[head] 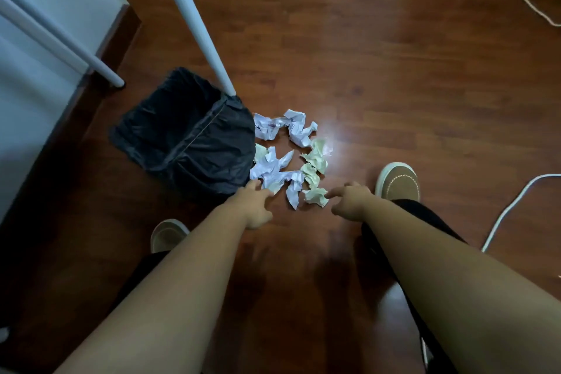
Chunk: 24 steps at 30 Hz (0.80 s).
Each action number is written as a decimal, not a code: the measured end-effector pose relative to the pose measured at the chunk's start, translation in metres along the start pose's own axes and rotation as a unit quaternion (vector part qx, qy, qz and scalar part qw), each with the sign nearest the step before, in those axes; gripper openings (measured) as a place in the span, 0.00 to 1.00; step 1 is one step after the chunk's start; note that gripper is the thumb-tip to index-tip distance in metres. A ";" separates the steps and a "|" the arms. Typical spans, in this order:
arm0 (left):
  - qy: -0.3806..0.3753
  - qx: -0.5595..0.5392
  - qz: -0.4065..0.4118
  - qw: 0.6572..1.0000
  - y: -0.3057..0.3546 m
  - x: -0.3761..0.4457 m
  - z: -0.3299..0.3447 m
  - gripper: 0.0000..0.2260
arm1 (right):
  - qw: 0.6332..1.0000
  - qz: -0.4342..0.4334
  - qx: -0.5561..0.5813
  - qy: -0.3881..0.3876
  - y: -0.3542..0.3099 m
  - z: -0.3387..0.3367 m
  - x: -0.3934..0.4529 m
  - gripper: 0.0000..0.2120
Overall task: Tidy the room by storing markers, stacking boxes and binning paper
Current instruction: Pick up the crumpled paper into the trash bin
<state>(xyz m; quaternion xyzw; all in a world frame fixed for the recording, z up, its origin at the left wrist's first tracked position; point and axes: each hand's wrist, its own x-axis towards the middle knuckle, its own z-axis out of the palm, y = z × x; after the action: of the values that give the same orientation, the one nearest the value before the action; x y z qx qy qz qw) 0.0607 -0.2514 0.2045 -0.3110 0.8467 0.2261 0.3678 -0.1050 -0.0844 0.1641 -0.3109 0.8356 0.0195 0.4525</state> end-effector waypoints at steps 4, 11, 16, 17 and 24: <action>0.017 -0.053 -0.018 0.998 -0.012 0.042 0.012 0.28 | 0.999 0.013 0.007 -0.029 0.001 0.014 0.041 0.27; 0.014 -0.089 -0.032 0.995 -0.019 0.115 0.036 0.24 | 0.998 -0.040 0.021 -0.040 -0.009 0.042 0.101 0.25; -0.034 -0.046 -0.043 0.997 -0.022 0.153 0.054 0.27 | 0.995 -0.059 -0.070 -0.040 -0.014 0.063 0.135 0.18; -0.042 -0.042 -0.047 0.997 -0.024 0.157 0.058 0.28 | 0.994 -0.061 -0.087 -0.035 -0.014 0.067 0.142 0.20; -0.010 -0.127 -0.057 0.990 -0.034 0.165 0.074 0.34 | 0.991 -0.095 -0.089 0.002 -0.003 0.071 0.178 0.28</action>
<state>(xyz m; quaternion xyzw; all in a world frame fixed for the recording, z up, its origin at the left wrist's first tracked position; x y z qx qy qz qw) 0.0315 -0.2895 0.0273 -0.4002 0.7885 0.3136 0.3459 -0.1216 -0.1537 -0.0137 -0.4283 0.7979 0.0498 0.4212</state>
